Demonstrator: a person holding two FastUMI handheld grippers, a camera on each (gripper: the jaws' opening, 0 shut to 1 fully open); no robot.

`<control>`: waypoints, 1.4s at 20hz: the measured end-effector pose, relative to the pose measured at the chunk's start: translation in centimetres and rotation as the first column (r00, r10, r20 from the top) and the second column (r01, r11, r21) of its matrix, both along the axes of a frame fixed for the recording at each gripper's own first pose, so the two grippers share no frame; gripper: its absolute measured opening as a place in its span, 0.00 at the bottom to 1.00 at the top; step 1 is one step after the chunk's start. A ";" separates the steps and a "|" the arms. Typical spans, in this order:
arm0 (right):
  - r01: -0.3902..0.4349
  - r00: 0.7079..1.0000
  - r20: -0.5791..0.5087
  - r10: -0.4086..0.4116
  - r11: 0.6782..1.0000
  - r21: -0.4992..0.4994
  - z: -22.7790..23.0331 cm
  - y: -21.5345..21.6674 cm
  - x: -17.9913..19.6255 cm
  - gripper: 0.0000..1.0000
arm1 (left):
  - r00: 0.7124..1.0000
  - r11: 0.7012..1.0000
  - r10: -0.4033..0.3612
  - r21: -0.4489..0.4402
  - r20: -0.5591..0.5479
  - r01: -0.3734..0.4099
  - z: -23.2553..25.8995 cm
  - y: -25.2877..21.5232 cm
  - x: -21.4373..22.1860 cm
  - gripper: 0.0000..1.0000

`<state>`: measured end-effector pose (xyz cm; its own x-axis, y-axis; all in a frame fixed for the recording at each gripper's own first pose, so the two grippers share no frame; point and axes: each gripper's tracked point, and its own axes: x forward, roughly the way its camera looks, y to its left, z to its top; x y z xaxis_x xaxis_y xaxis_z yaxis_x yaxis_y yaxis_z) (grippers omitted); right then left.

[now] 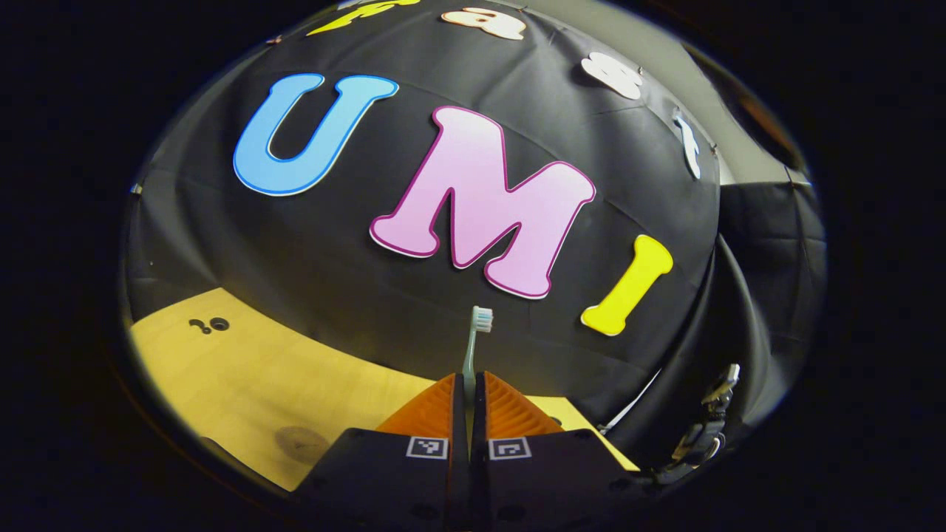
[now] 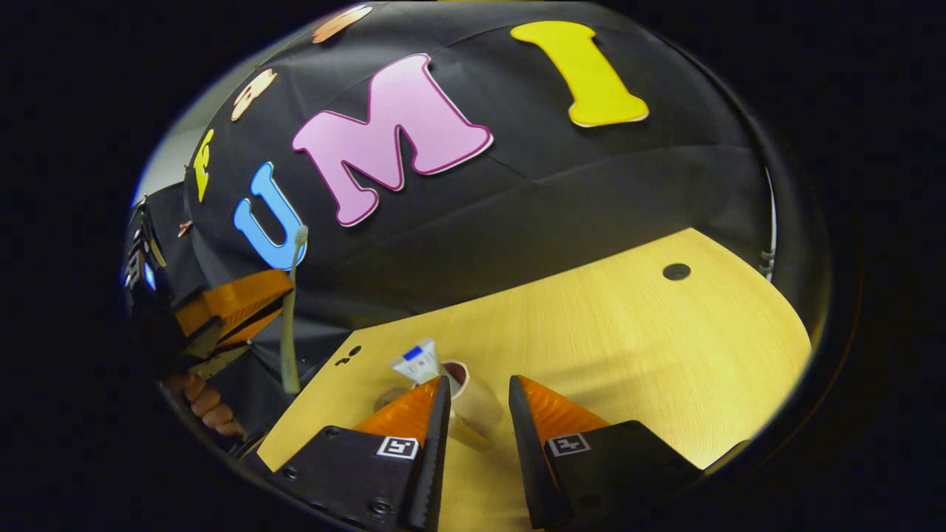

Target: Put the toothbrush and toothpaste on the desktop into the cup, then pick up the cup and place it on the coaster on the desktop.

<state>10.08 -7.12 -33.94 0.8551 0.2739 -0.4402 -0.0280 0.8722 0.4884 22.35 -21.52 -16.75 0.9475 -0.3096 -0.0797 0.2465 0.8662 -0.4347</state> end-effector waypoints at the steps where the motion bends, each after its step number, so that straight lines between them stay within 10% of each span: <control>1: 0.008 1.000 -0.018 -0.008 1.000 -0.005 -0.6 -0.5 -1.0 0.48 | 1.000 1.000 0.002 -0.024 0.010 -0.002 -0.2 -0.4 1.0 0.06; 7: 0.043 0.994 -0.095 -0.047 0.998 -0.037 -2.8 -2.5 -4.8 0.48 | 0.998 0.990 0.066 -0.121 -0.001 -0.066 -4.9 -0.6 5.4 0.06; 26: 0.049 0.987 -0.149 -0.058 0.997 -0.062 -5.2 -2.6 -6.9 0.38 | 0.992 0.994 0.112 0.001 0.051 -0.112 -15.3 -1.9 5.0 0.08; 28: 0.045 0.988 -0.147 -0.053 0.997 -0.059 -5.1 -2.3 -6.8 0.48 | 0.995 0.995 0.097 -0.004 0.034 -0.097 -15.7 -2.0 4.5 0.12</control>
<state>3.23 -9.42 -39.04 0.7911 0.2050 -0.5764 0.0847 0.8964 0.4350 26.87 -23.52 -32.42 0.9752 -0.2163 -0.0460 0.1762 0.8857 -0.4295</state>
